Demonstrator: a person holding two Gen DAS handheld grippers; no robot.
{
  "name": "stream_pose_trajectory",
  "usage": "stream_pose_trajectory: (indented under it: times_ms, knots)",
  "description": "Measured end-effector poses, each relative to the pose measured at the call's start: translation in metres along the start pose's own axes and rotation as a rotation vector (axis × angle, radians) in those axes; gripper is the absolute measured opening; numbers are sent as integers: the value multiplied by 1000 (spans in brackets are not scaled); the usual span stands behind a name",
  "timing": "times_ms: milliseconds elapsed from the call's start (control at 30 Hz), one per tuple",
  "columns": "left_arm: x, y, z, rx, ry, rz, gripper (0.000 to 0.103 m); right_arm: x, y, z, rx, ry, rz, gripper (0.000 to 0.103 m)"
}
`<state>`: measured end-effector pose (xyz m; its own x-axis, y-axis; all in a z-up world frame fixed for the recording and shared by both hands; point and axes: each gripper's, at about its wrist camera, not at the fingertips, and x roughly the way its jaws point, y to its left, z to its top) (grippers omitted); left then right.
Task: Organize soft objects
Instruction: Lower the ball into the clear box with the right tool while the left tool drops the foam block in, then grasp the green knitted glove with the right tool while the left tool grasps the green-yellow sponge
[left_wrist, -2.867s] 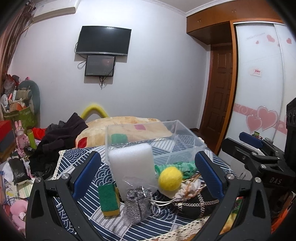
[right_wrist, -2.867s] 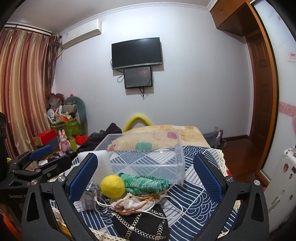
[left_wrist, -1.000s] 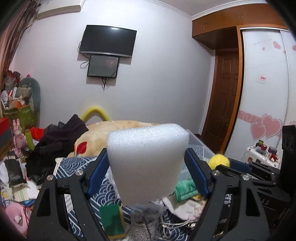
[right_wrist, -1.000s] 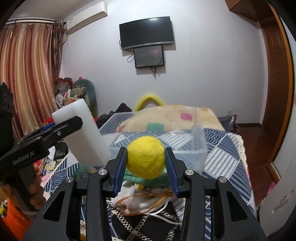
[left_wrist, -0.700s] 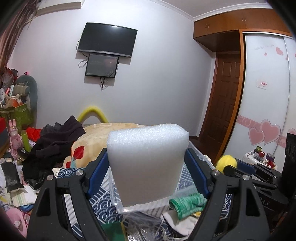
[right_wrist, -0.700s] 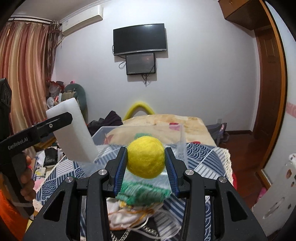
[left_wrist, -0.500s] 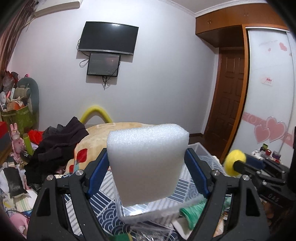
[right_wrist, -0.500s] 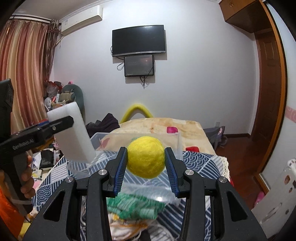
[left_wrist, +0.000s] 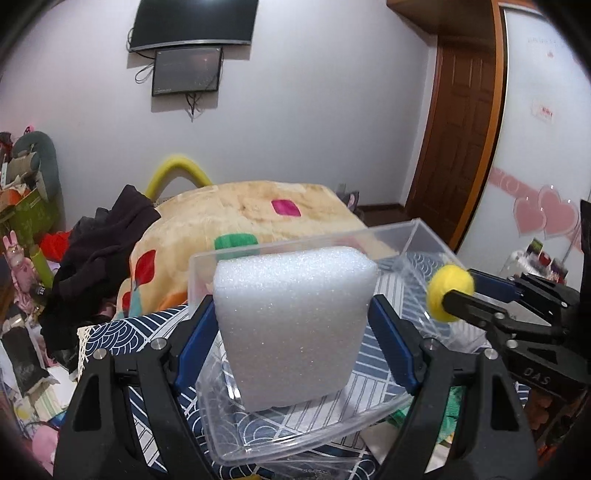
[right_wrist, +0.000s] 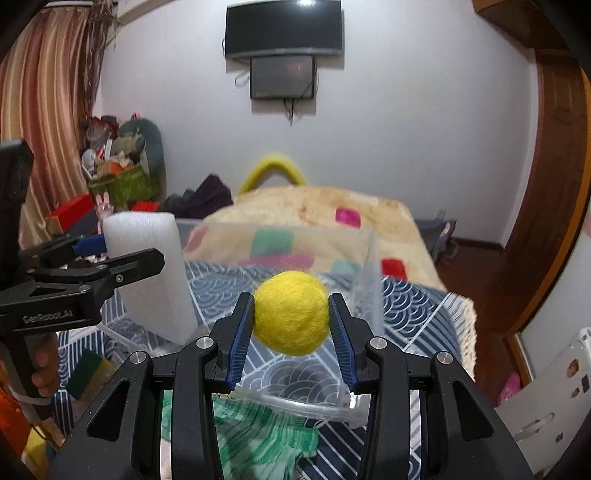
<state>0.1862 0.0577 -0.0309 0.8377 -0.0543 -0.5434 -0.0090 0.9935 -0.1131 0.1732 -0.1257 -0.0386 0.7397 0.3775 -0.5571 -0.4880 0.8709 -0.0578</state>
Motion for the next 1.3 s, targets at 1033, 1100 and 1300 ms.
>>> stream_pose_trajectory:
  times_ms: [1033, 1100, 1300]
  knots:
    - [-61, -13, 1, -6, -116, 3, 101, -48, 10, 8, -10, -108, -8, 66]
    - [-70, -12, -1, -8, -131, 1, 102, -54, 12, 6, -12, -123, -7, 67]
    - [-88, -11, -20, 6, -143, 22, 102, -63, 19, -4, -27, -146, -5, 72]
